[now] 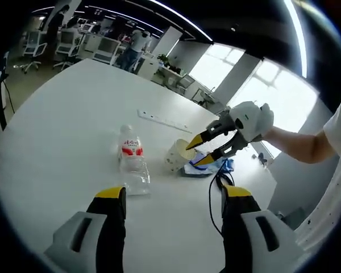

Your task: Arrange the tabletop items into an orderly group along one side of the table until the central work area is clear of visible clutter.

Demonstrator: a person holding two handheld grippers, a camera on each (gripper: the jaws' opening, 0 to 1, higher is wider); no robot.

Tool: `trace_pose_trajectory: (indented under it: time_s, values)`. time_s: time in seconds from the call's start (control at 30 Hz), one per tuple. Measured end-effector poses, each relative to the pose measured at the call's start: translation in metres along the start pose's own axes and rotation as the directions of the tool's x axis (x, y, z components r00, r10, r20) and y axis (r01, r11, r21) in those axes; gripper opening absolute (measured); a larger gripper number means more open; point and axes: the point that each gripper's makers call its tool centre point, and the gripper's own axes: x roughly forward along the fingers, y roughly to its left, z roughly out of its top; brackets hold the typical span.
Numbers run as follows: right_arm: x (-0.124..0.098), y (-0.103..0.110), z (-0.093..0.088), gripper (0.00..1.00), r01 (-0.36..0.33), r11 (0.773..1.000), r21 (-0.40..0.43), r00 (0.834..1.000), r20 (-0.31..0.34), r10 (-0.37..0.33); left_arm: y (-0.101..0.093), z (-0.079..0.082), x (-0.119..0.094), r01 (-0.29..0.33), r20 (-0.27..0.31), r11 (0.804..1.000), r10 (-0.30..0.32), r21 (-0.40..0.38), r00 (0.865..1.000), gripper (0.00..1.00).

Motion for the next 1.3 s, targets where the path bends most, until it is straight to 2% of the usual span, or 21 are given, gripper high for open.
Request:
trace_pose_trajectory:
  time_s: [0.73, 1.3]
  values:
    - [-0.030, -0.004, 0.018, 0.35, 0.040, 0.991, 0.125, 0.993, 0.106, -0.053, -0.010, 0.011, -0.008, 0.008, 0.010, 1.000, -0.008, 0.024, 1.000, 0.70]
    - [-0.062, -0.007, 0.036, 0.38, 0.063, 0.953, 0.296, 0.966, 0.223, -0.133, -0.024, 0.023, -0.016, 0.026, 0.017, 0.998, -0.027, 0.050, 0.999, 0.70]
